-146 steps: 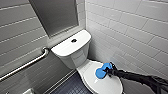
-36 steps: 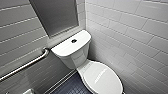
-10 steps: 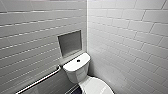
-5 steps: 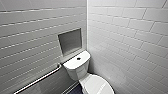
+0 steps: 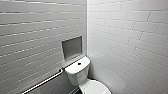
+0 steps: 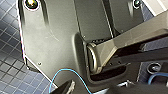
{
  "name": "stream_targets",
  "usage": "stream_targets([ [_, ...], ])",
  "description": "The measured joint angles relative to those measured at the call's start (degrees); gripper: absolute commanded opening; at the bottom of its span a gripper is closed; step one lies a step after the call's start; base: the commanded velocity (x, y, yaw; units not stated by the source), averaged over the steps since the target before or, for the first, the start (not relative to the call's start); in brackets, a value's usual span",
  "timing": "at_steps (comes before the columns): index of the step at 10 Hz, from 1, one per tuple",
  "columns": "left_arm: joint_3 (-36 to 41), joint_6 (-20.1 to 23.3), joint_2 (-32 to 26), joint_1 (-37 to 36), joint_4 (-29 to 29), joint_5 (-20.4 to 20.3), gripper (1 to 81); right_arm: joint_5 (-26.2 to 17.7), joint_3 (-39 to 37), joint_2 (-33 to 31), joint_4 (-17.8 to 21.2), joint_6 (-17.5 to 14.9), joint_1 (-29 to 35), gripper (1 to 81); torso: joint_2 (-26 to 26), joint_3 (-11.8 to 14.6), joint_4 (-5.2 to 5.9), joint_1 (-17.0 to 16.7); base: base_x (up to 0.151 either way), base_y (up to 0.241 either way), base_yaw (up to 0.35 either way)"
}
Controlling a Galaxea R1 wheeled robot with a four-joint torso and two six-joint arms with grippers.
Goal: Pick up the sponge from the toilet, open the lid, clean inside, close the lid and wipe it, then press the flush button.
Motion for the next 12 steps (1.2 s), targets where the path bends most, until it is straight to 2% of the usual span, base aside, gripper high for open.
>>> stream_targets([
  [3, 0.0, 0.0, 0.0, 0.0, 0.0, 0.1, 81.1, 0.0, 0.0, 0.1, 0.0, 0.0, 0.0, 1.0, 5.2, 0.9, 0.0, -3.4, 0.0, 0.0, 0.0],
  [6, 0.0, 0.0, 0.0, 0.2, 0.0, 0.3, 81.1, 0.0, 0.0, 0.2, 0.0, 0.0, 0.1, 1.0, 7.5, 0.9, 0.0, -4.9, 0.0, 0.0, 0.0],
  [11, 0.0, 0.0, 0.0, -0.1, 0.0, 0.0, 81.1, -0.1, 0.0, 0.5, 0.0, 0.0, 0.3, 1.0, 17.2, 0.9, 0.0, -11.2, 0.0, 0.0, 0.0],
  [12, 0.0, 0.0, 0.0, 0.0, 0.0, 0.2, 81.1, -0.1, 0.0, 0.5, 0.0, 0.0, 0.2, 1.0, 17.6, 1.1, 0.0, -11.5, 0.0, 0.0, 0.0],
])
